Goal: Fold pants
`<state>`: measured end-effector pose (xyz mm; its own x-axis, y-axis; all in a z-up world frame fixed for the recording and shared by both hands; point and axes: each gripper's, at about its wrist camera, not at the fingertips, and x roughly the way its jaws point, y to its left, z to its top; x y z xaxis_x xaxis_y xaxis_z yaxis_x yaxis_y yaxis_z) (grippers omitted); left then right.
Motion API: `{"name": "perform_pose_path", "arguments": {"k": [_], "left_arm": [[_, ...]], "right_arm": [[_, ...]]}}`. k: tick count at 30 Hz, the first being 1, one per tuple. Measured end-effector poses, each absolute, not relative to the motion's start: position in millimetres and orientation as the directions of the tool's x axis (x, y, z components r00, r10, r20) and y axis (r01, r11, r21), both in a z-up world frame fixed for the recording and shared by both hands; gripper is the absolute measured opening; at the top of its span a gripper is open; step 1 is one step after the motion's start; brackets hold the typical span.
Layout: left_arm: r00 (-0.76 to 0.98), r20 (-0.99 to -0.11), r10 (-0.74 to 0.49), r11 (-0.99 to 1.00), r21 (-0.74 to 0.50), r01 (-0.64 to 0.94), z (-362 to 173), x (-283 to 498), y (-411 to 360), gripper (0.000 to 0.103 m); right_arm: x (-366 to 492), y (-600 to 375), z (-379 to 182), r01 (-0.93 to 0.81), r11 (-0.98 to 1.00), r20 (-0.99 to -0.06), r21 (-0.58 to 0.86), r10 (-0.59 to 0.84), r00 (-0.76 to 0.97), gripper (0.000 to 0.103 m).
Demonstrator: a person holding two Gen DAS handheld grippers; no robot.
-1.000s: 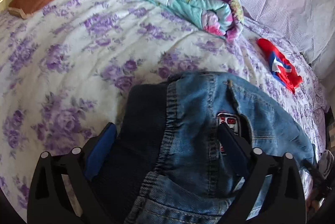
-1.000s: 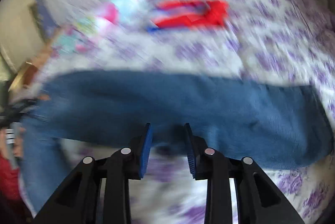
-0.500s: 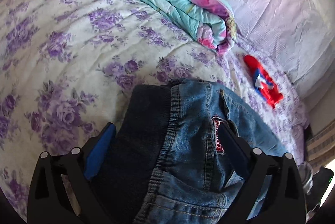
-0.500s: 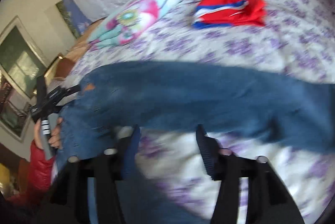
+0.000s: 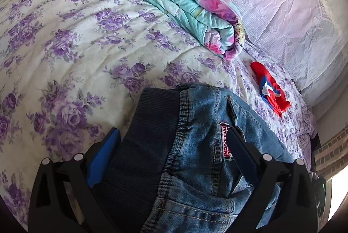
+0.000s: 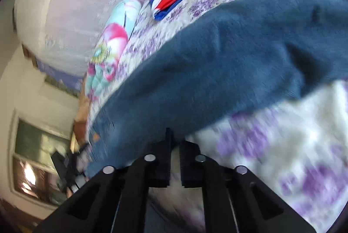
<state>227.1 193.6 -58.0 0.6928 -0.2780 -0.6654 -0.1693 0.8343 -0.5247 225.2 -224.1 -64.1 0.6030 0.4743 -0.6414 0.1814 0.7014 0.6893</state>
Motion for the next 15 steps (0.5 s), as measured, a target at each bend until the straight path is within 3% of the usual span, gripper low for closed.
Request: {"name": "perform_pose_path", "arguments": {"k": [5, 9, 10, 11, 12, 15], "left_arm": [[0.689, -0.673, -0.268, 0.843, -0.510, -0.171, -57, 225, 193, 0.095], [0.696, -0.668, -0.262, 0.845, -0.508, -0.169, -57, 222, 192, 0.095], [0.693, -0.670, -0.264, 0.844, -0.509, -0.170, -57, 223, 193, 0.095], [0.692, -0.672, -0.265, 0.844, -0.509, -0.170, -57, 223, 193, 0.095], [0.693, -0.670, -0.266, 0.844, -0.509, -0.169, -57, 223, 193, 0.095], [0.694, -0.668, -0.269, 0.842, -0.512, -0.167, -57, 223, 193, 0.095]], "right_arm": [[202, -226, -67, 0.182, 0.782, -0.718, 0.596, 0.417, 0.558, 0.000], [200, -220, -54, 0.130, 0.783, -0.694, 0.608, 0.444, 0.567, 0.005], [204, -218, -51, 0.128, 0.775, -0.685, 0.619, 0.454, 0.570, 0.018], [209, -216, -48, 0.138, 0.765, -0.673, 0.629, 0.447, 0.589, 0.049], [213, -217, -46, 0.160, 0.761, -0.663, 0.629, 0.417, 0.621, 0.056], [229, -220, -50, 0.210, 0.744, -0.655, 0.634, 0.372, 0.658, 0.052]]}}
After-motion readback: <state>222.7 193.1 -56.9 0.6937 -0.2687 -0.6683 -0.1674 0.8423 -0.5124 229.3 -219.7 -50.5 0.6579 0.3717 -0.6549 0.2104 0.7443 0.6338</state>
